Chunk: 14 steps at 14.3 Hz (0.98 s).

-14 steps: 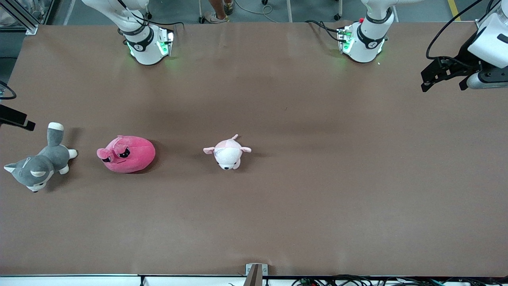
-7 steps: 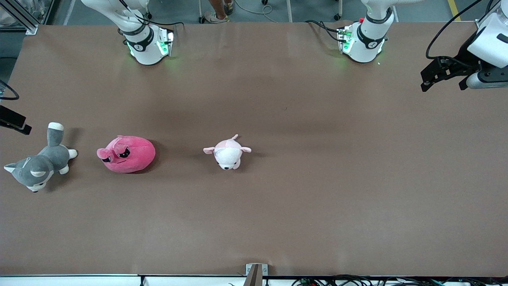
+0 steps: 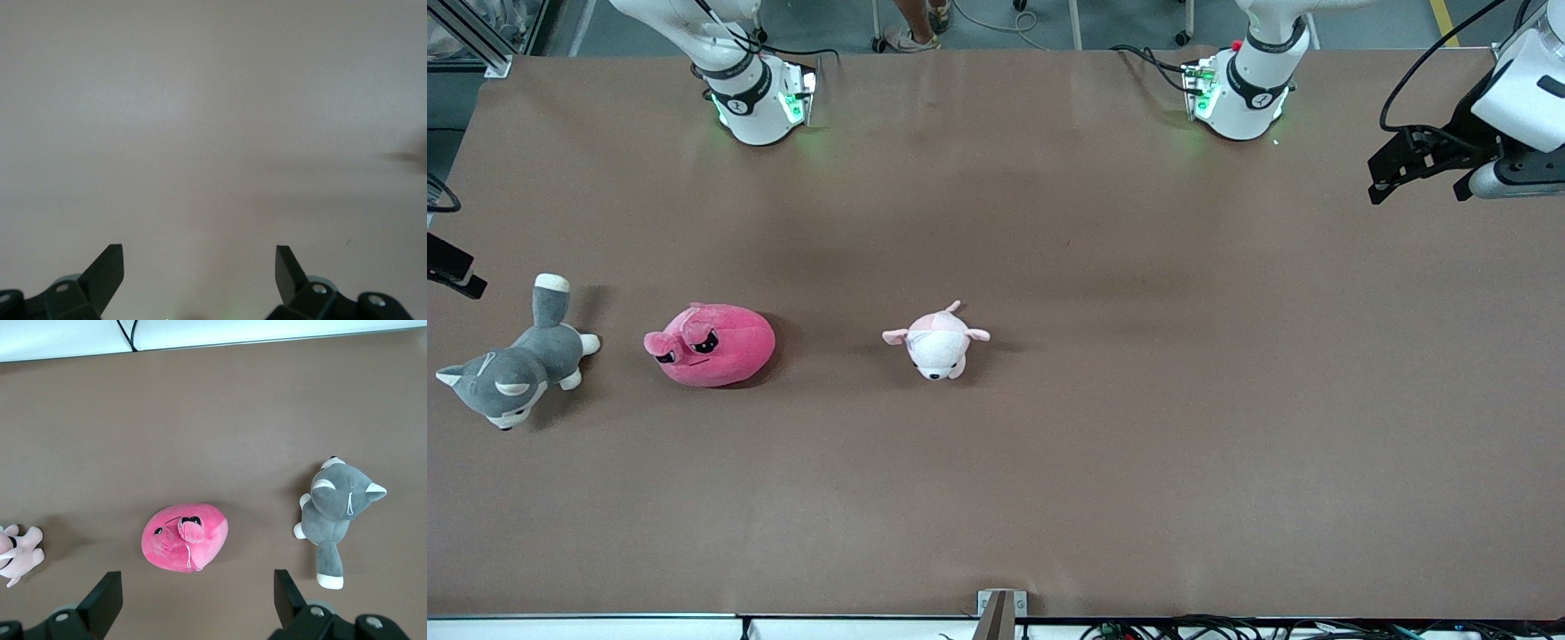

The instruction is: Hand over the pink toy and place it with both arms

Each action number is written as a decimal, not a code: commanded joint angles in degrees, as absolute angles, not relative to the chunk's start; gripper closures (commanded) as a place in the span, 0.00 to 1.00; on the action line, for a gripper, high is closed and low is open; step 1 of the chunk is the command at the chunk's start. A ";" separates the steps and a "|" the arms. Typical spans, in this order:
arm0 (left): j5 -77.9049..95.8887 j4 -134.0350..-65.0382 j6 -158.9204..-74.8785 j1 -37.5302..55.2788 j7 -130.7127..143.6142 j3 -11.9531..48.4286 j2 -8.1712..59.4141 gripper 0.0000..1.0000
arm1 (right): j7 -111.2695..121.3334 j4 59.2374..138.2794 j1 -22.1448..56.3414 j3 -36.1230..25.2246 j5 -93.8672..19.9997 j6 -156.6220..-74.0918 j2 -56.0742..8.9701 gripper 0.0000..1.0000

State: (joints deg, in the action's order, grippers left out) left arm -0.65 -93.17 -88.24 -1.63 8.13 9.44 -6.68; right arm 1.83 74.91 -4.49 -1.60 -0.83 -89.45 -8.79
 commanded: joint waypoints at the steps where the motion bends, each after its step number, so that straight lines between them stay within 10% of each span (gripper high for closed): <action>1: 0.18 -93.43 -87.63 -1.76 7.38 9.49 -7.38 0.00 | 1.14 81.30 -5.80 0.35 0.53 -91.49 -4.13 0.00; 14: 0.09 -92.37 -87.71 -1.76 7.29 9.41 -6.59 0.00 | 1.14 97.38 -5.80 0.53 0.53 -95.01 8.09 0.00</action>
